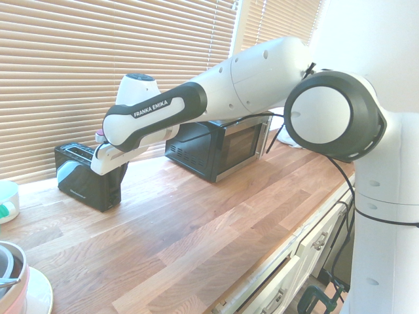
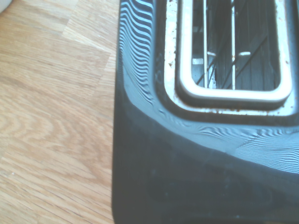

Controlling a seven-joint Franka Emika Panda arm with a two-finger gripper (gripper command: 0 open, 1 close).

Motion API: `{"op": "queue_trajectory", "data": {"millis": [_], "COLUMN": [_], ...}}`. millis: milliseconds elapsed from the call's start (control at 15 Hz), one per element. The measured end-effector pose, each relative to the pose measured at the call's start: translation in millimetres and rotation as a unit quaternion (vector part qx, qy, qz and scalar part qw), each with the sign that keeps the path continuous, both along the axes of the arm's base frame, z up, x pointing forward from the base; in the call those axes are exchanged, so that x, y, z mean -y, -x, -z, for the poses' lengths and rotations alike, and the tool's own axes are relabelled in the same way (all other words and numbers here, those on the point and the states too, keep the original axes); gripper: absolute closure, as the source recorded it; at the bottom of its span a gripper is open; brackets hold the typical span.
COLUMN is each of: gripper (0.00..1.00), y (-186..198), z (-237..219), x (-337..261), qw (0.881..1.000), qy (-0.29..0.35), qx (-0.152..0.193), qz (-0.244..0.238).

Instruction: Press the toaster

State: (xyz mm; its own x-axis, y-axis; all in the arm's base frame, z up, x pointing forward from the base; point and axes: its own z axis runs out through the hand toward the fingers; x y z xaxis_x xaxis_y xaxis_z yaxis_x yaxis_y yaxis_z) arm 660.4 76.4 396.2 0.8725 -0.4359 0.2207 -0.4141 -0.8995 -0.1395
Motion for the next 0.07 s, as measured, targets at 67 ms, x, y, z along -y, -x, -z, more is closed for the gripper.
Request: {"op": "queue_trajectory", "data": {"millis": [67], "gripper": [1.00], "y": [0.0], "z": [-0.1], "x": [-0.7], "qw": [1.000], "qy": [0.000], "qx": [0.001], "qz": [-0.001]}}
